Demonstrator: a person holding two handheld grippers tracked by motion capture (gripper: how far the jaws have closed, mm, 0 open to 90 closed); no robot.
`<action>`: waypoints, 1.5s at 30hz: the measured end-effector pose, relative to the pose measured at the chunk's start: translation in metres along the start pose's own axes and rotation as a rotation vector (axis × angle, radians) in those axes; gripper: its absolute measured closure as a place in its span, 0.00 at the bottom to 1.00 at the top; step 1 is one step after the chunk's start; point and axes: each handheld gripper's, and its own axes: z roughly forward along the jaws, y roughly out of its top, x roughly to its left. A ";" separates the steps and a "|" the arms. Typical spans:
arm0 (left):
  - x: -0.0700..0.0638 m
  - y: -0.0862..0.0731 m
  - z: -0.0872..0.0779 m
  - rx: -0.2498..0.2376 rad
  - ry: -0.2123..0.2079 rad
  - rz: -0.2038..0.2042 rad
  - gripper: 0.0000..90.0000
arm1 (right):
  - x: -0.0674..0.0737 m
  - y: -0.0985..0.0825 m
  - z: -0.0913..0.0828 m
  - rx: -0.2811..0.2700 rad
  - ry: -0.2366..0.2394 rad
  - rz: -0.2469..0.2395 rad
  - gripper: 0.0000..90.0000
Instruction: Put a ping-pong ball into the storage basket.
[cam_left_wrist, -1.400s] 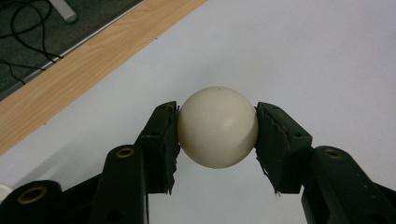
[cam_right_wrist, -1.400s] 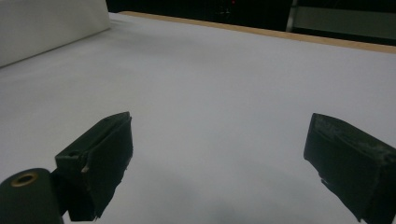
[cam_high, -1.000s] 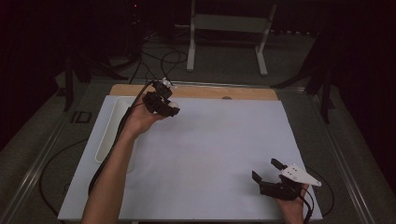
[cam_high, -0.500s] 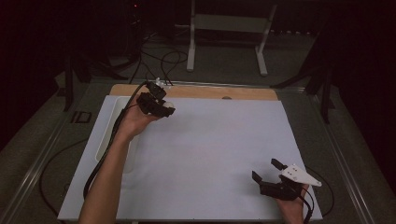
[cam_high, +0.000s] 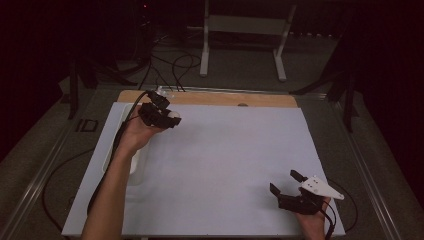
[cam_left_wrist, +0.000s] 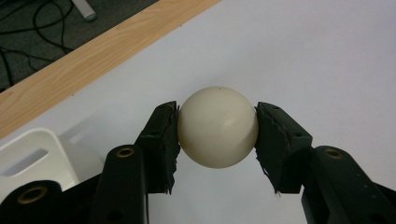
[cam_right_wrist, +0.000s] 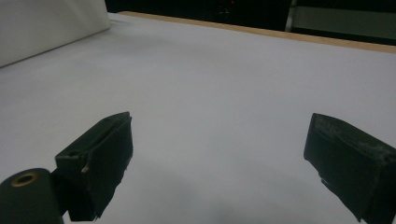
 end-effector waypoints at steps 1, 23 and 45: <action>0.001 -0.001 0.000 0.001 0.004 -0.001 0.57 | 0.000 0.000 0.000 0.000 0.000 -0.001 0.08; 0.010 -0.020 -0.016 0.008 0.053 -0.012 0.57 | 0.000 0.000 -0.001 0.000 -0.003 0.001 0.08; 0.023 -0.045 -0.026 0.007 0.081 -0.063 0.57 | 0.000 0.000 0.000 0.003 -0.004 -0.001 0.08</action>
